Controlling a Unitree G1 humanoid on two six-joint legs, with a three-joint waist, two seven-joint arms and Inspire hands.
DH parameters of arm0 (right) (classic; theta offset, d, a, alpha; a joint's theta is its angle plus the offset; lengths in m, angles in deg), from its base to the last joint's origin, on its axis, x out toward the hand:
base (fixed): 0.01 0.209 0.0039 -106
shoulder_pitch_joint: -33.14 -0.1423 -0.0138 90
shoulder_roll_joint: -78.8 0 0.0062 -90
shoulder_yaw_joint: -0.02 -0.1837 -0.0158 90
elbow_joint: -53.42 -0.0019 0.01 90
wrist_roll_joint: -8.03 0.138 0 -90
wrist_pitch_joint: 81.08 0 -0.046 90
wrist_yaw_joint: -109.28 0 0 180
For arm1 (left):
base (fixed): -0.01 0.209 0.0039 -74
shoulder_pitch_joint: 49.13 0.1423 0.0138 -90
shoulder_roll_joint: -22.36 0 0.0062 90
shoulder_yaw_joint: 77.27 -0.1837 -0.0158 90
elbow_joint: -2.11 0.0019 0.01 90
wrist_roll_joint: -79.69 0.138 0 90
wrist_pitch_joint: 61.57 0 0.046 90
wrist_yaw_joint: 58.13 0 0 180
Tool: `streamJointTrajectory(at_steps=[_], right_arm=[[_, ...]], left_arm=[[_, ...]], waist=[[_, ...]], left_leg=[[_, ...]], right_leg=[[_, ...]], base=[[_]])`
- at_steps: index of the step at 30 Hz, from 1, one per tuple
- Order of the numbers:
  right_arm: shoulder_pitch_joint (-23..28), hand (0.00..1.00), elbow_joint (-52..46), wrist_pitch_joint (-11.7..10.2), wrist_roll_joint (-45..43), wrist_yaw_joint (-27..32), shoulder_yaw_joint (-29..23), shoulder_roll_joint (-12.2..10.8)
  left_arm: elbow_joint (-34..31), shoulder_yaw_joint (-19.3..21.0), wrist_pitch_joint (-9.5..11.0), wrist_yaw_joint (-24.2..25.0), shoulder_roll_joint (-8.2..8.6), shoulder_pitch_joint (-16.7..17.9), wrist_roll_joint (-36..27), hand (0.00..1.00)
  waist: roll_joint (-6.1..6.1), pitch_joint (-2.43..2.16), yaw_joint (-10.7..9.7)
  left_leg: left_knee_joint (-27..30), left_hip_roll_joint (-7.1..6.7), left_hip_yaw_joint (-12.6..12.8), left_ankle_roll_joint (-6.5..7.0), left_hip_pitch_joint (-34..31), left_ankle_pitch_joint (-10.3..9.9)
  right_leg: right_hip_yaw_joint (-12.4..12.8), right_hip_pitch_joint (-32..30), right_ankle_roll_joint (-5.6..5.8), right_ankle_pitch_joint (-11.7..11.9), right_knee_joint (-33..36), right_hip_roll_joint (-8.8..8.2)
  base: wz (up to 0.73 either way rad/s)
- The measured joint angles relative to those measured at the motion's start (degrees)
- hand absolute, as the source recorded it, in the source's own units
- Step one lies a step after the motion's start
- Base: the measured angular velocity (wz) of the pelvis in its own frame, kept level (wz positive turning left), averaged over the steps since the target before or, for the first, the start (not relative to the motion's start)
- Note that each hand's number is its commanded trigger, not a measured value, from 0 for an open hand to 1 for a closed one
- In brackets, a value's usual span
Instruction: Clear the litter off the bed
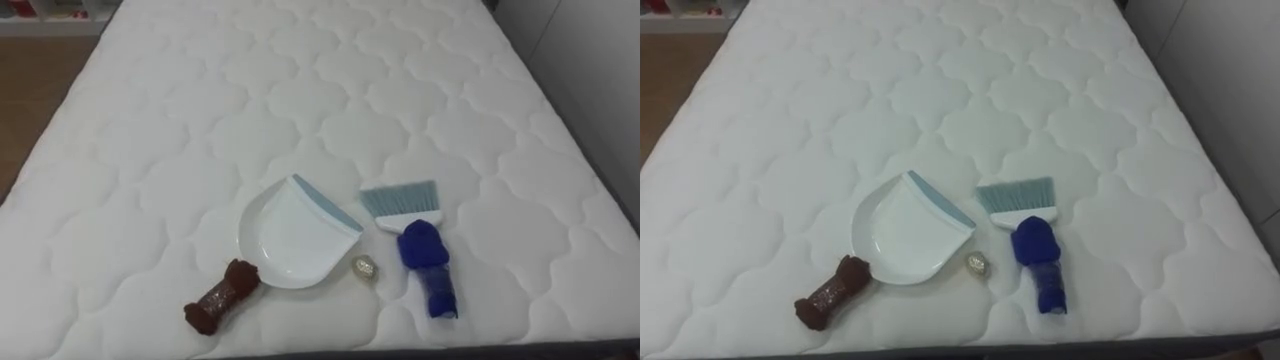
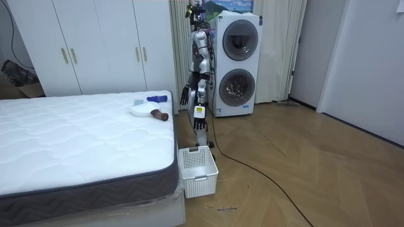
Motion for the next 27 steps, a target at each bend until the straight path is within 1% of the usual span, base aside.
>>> streamJointTrajectory(at_steps=[1,2,3,4,5,6,7,8,9,10,11,12,13,15,16,17,18,19,20,21,22,24,25,27], right_arm=[[0.0,0.00,0.0,0.0,0.0,0.1,0.0,0.0],[0.0,0.00,0.0,0.0,0.1,0.3,0.0,0.0],[0.1,0.00,0.0,0.0,0.1,0.6,0.0,0.0],[0.1,0.00,0.0,0.0,0.1,0.6,-0.1,0.0],[0.2,0.00,0.0,-0.1,0.1,0.7,-0.1,0.0],[0.2,0.00,0.0,-0.1,0.1,0.8,-0.1,0.0],[0.2,0.00,0.0,-0.1,0.1,0.8,-0.1,0.0],[0.2,0.00,0.0,-0.2,0.0,0.8,-0.2,0.0],[0.2,0.00,0.0,-0.5,-0.2,0.8,-0.2,0.0],[0.3,0.00,0.0,-0.8,-0.4,0.7,-0.2,0.0],[0.3,0.00,0.0,-1.4,-0.8,0.7,-0.2,0.0],[0.3,0.00,0.0,-1.9,-1.0,0.8,-0.2,0.0],[0.3,0.00,0.0,-2.1,-1.0,0.9,-0.2,0.0],[0.4,0.00,0.0,-2.7,-2.1,1.9,-0.2,0.0],[0.4,0.00,0.0,-2.9,-2.4,2.0,-0.2,0.0],[0.5,0.00,0.0,-3.5,-2.6,2.2,-0.2,0.0],[0.5,0.00,0.0,-3.8,-3.3,2.3,-0.2,0.0],[0.5,0.00,0.0,-3.9,-3.8,2.4,-0.2,0.0],[0.5,0.00,0.0,-4.1,-4.3,2.4,-0.2,0.0],[0.6,0.00,0.0,-4.4,-4.7,2.3,-0.2,0.0],[0.6,0.00,0.0,-4.4,-4.8,2.3,-0.2,0.0],[0.8,0.00,-0.1,-4.4,-4.5,2.4,-0.2,0.1],[0.8,0.00,-0.1,-4.4,-4.3,2.4,-0.2,0.1],[0.8,0.00,-0.2,-4.4,-4.4,2.3,-0.2,0.1]], left_arm=[[0.0,0.0,0.0,-0.2,0.00,-0.1,-0.6,0.00],[0.0,0.0,0.1,-0.8,0.01,-0.2,-2.4,0.00],[0.0,0.1,0.3,-1.9,0.01,-0.2,-4.4,0.00],[0.0,0.3,0.5,-2.5,0.01,-0.2,-5.1,0.00],[-0.7,1.3,0.9,-3.6,0.03,-0.4,-6.8,0.00],[-1.0,2.4,1.8,-5.1,0.03,-0.5,-8.6,0.00],[-1.0,3.1,2.3,-5.8,0.02,-0.6,-9.5,0.00],[-1.1,4.7,3.3,-7.2,0.02,-1.0,-11.4,0.00],[-1.2,6.3,4.5,-9.0,0.01,-1.6,-13.2,0.00],[-1.2,7.0,5.2,-9.9,0.00,-1.8,-13.8,0.00],[-1.4,8.0,6.5,-11.8,-0.03,-2.0,-15.6,0.00],[-2.6,8.6,7.4,-13.5,-0.03,-2.0,-17.1,0.00],[-3.3,8.9,7.7,-14.2,0.00,-2.0,-17.8,0.00],[-7.2,8.9,9.1,-17.7,0.00,-1.9,-20.3,0.00],[-8.5,8.9,9.4,-18.4,0.00,-1.9,-20.8,0.00],[-10.5,8.9,10.9,-20.2,-0.02,-2.0,-21.2,0.00],[-11.8,8.9,12.6,-21.9,-0.02,-2.1,-21.2,0.00],[-12.5,8.8,13.2,-22.6,0.00,-2.1,-21.2,0.00],[-14.3,8.8,13.9,-23.8,0.02,-2.1,-21.1,0.00],[-16.7,8.8,14.1,-25.1,0.02,-2.1,-21.1,0.00],[-17.9,8.8,14.3,-25.8,-0.01,-2.1,-21.1,0.00],[-22.2,7.8,15.3,-28.9,-0.14,-2.0,-21.1,0.00],[-23.3,7.5,15.6,-29.4,-0.15,-2.0,-21.1,0.00],[-27.9,6.5,16.3,-30.9,-0.15,-1.6,-21.0,0.00]], waist=[[0.22,-0.05,0.0],[0.01,0.07,0.0],[-0.04,0.09,-0.1],[-0.11,0.09,-0.1],[-0.16,0.10,-0.1],[0.06,0.24,0.0],[0.05,0.23,0.0],[0.00,0.19,0.0],[-0.05,0.06,0.0],[-0.02,0.06,0.1],[-0.11,0.07,0.1],[-0.09,0.02,0.3],[-0.10,0.02,0.3],[0.00,0.03,0.3],[0.05,0.05,0.3],[0.17,0.05,0.3],[0.38,-0.09,0.5],[0.39,-0.21,0.5],[0.63,-0.20,0.3],[0.54,-0.28,0.2],[0.70,-0.22,0.1],[0.71,-0.25,0.1],[0.72,-0.25,0.2],[0.60,-0.33,0.4]], left_leg=[[0.0,0.01,0.0,0.00,-0.1,0.0],[0.1,0.01,0.0,0.00,-0.2,0.0],[0.1,0.01,0.0,0.00,-0.3,0.0],[0.2,0.01,0.1,0.00,-0.3,0.0],[0.3,0.01,0.1,0.00,-0.3,0.0],[0.3,0.01,0.1,0.00,-0.4,0.0],[0.3,0.00,0.0,0.00,-0.4,0.0],[0.3,-0.02,-0.1,0.01,-0.7,0.0],[0.2,-0.06,-0.3,0.01,-0.7,0.0],[0.1,-0.08,-0.4,0.01,-0.6,0.0],[-0.2,-0.10,-0.6,0.01,-0.4,0.0],[-0.4,-0.08,-0.6,0.01,-0.2,0.0],[-0.3,-0.07,-0.6,0.01,-0.2,0.0],[-0.3,-0.06,-0.8,0.00,-0.2,0.0],[-0.4,-0.06,-0.9,0.00,-0.2,0.0],[-0.5,-0.06,-0.8,-0.01,-0.2,0.0],[-0.6,-0.06,-0.8,-0.01,-0.1,0.0],[-0.6,-0.06,-0.7,-0.01,0.0,0.0],[-0.7,-0.04,-0.7,-0.02,0.2,0.0],[-0.8,-0.04,-0.7,-0.02,0.3,0.0],[-0.8,-0.04,-0.7,-0.03,0.3,0.0],[-0.8,-0.06,-0.7,-0.03,0.4,0.0],[-0.8,-0.06,-0.7,-0.02,0.4,0.0],[-1.0,-0.05,-0.7,-0.02,0.3,0.0]], right_leg=[[0.0,0.0,0.00,0.0,0.0,0.01],[0.1,-0.1,0.01,0.0,0.0,0.01],[0.0,-0.1,0.01,0.0,0.0,0.00],[0.0,-0.1,0.01,0.0,0.0,0.00],[0.0,-0.1,0.01,0.0,0.0,0.00],[0.0,-0.2,0.01,0.0,-0.1,0.00],[-0.1,-0.2,0.01,0.0,-0.1,0.00],[-0.2,-0.2,0.01,0.0,-0.1,0.00],[-0.4,-0.2,0.01,0.0,-0.1,0.00],[-0.4,-0.2,0.01,0.0,-0.1,0.00],[-0.6,-0.2,0.01,0.0,0.0,0.00],[-0.6,-0.2,0.01,0.0,0.0,0.01],[-0.5,-0.2,0.01,0.0,0.1,0.01],[-0.6,-0.2,0.00,0.0,0.1,0.02],[-0.6,-0.2,0.00,0.0,0.1,0.03],[-0.7,-0.2,0.00,0.0,0.1,0.04],[-0.7,-0.2,0.00,0.0,0.2,0.04],[-0.7,-0.2,0.00,0.0,0.2,0.04],[-0.7,-0.1,0.00,0.0,0.3,0.04],[-0.8,0.0,0.00,0.0,0.3,0.05],[-0.8,0.0,0.00,0.0,0.3,0.05],[-0.7,0.1,0.00,0.0,0.3,0.05],[-0.7,0.0,0.00,0.0,0.3,0.05],[-0.5,-0.2,0.00,0.0,0.3,0.06]], base=[[0.00],[0.00],[0.00],[0.00],[0.00],[0.00],[0.04],[0.07],[0.08],[0.07],[0.04],[0.00],[0.00],[0.00],[0.00],[0.00],[0.00],[-0.03],[0.00],[0.00],[0.00],[0.00],[0.00],[0.00]])
